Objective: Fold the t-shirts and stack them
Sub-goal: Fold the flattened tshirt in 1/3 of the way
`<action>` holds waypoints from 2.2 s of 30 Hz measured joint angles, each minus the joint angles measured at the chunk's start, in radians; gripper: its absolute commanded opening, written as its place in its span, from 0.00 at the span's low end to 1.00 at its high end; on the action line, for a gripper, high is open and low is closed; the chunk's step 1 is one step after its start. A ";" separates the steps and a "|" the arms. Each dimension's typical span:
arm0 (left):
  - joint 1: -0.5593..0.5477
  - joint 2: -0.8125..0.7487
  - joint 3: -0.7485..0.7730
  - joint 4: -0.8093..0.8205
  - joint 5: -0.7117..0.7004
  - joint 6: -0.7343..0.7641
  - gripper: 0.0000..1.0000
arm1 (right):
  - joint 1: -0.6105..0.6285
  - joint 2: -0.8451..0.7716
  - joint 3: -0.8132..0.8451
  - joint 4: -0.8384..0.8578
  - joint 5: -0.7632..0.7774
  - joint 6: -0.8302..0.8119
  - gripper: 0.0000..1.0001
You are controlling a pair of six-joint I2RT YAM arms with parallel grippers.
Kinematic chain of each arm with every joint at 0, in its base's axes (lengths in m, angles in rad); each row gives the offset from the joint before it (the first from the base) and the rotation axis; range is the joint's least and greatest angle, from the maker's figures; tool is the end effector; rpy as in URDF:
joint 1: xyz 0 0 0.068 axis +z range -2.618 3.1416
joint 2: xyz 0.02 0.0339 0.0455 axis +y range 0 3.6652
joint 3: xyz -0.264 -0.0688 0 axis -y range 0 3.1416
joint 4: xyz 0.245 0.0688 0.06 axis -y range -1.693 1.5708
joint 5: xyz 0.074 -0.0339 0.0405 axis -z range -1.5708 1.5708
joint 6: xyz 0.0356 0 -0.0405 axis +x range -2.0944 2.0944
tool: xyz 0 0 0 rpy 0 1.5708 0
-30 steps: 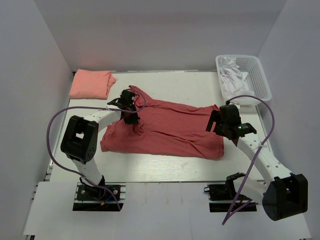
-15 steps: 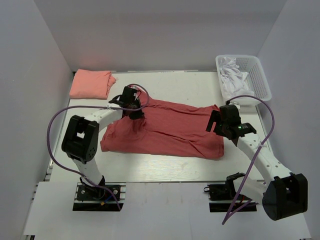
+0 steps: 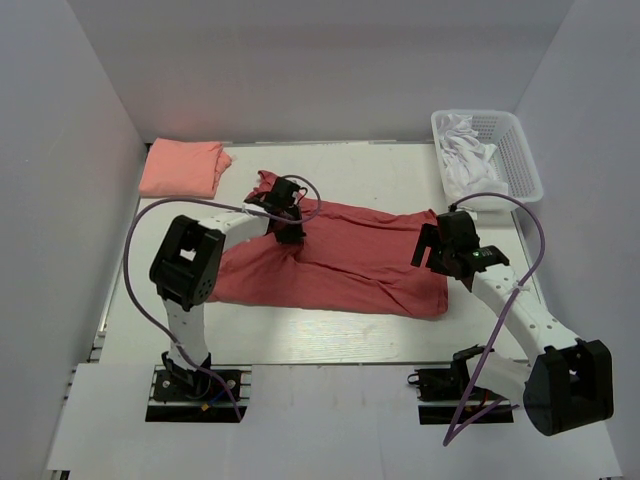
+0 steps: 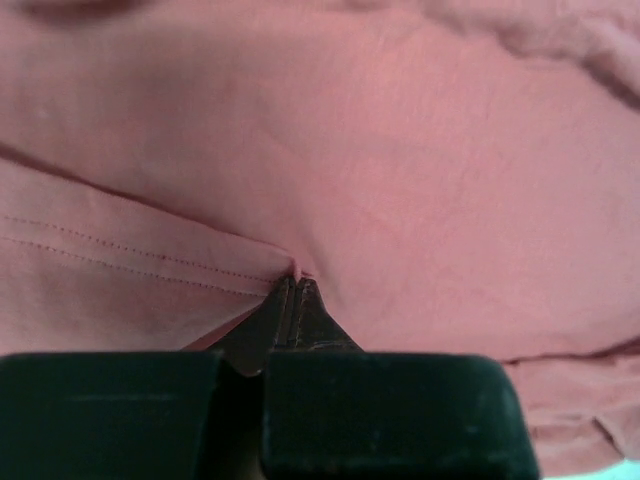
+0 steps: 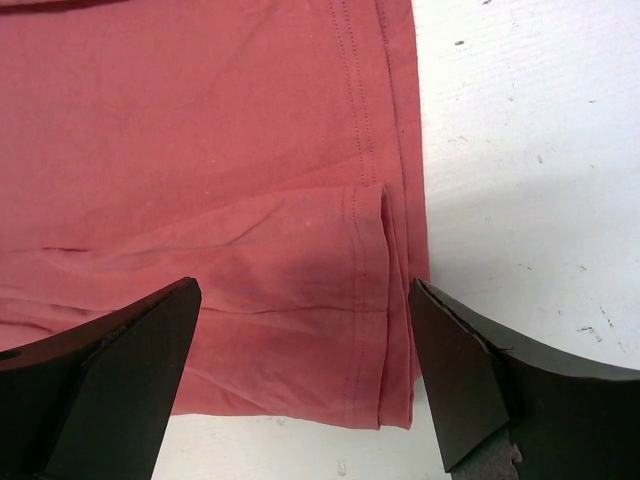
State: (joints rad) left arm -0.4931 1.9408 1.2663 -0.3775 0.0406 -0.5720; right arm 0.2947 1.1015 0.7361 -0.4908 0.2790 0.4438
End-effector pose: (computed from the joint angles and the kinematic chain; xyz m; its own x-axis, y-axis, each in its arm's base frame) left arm 0.3504 -0.1900 0.1583 -0.9088 -0.1256 -0.3978 -0.0015 0.9546 -0.2980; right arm 0.2151 0.0550 0.2357 -0.6985 0.2193 -0.6811 0.2141 0.9723 0.0935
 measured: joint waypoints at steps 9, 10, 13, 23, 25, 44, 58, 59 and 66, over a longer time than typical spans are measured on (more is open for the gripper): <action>-0.018 0.015 0.055 -0.056 -0.087 -0.020 0.57 | 0.000 0.000 0.000 -0.001 -0.001 -0.006 0.90; -0.019 0.010 0.055 -0.065 -0.103 -0.021 0.67 | 0.000 0.000 0.000 -0.001 -0.002 -0.010 0.90; -0.020 -0.013 0.055 -0.086 -0.141 -0.026 0.96 | 0.000 0.000 0.001 -0.001 -0.017 -0.019 0.90; -0.018 -0.220 0.043 -0.116 -0.306 -0.055 1.00 | 0.000 0.000 0.033 0.029 -0.126 -0.038 0.90; -0.012 -0.265 0.012 -0.110 -0.318 -0.061 1.00 | 0.000 0.000 0.032 0.033 -0.156 -0.038 0.90; 0.006 -0.402 -0.447 -0.090 -0.380 -0.224 1.00 | 0.002 0.169 -0.156 0.226 -0.366 -0.038 0.90; 0.007 -0.776 -0.620 -0.267 -0.402 -0.336 1.00 | 0.047 0.090 -0.241 0.336 -0.458 -0.037 0.90; 0.007 -0.763 -0.591 -0.282 -0.416 -0.333 1.00 | 0.048 0.091 -0.225 0.309 -0.456 -0.040 0.90; 0.035 -0.526 -0.229 -0.285 -0.476 -0.228 1.00 | 0.050 0.109 -0.002 0.214 -0.375 -0.058 0.90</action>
State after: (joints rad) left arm -0.4583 1.4151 1.0370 -0.6628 -0.4355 -0.8001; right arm 0.3450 1.2102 0.7338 -0.2771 -0.0956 0.3859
